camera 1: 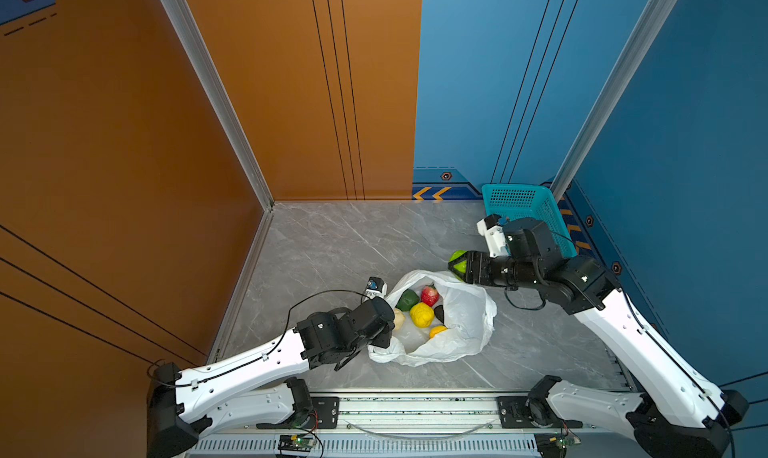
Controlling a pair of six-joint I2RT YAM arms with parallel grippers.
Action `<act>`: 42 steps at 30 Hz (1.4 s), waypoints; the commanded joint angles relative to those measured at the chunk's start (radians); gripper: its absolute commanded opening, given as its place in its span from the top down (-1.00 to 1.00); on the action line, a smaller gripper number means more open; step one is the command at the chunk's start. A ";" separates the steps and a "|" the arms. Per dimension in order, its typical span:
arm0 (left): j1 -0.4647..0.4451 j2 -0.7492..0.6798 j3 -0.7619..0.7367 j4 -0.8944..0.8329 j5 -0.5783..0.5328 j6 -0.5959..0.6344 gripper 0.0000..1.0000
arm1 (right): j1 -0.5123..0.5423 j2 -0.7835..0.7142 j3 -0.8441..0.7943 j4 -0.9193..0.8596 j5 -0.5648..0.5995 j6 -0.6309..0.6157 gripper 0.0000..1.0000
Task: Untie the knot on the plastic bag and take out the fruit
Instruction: 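Lift the green spiky fruit out with the right gripper toward the teal basket, then open the right gripper to drop the green fruit into the teal basket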
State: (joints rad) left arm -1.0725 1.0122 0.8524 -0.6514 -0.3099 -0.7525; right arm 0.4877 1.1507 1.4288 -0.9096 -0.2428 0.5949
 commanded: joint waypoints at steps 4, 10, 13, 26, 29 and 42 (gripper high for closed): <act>0.013 0.012 0.010 0.007 0.032 0.025 1.00 | -0.334 0.090 0.051 -0.008 -0.121 -0.172 0.13; 0.016 0.013 -0.002 0.014 0.044 0.040 1.00 | -0.526 0.278 0.094 0.109 -0.031 -0.236 0.13; 0.021 0.011 -0.006 0.017 0.051 0.048 1.00 | -0.589 0.412 0.136 0.160 0.005 -0.256 0.13; 0.027 -0.027 -0.032 0.016 0.054 0.032 1.00 | -0.662 0.958 0.418 0.216 0.069 -0.282 0.12; 0.028 -0.027 -0.028 0.017 0.052 0.027 1.00 | -0.656 1.014 0.461 0.191 0.105 -0.285 0.00; 0.030 -0.023 -0.007 0.009 0.053 0.048 1.00 | -0.599 0.956 0.452 0.092 0.213 -0.296 -0.91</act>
State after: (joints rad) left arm -1.0534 0.9985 0.8356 -0.6388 -0.2680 -0.7227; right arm -0.1345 2.1761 1.8683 -0.7513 -0.0772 0.3119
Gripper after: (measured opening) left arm 0.045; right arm 0.942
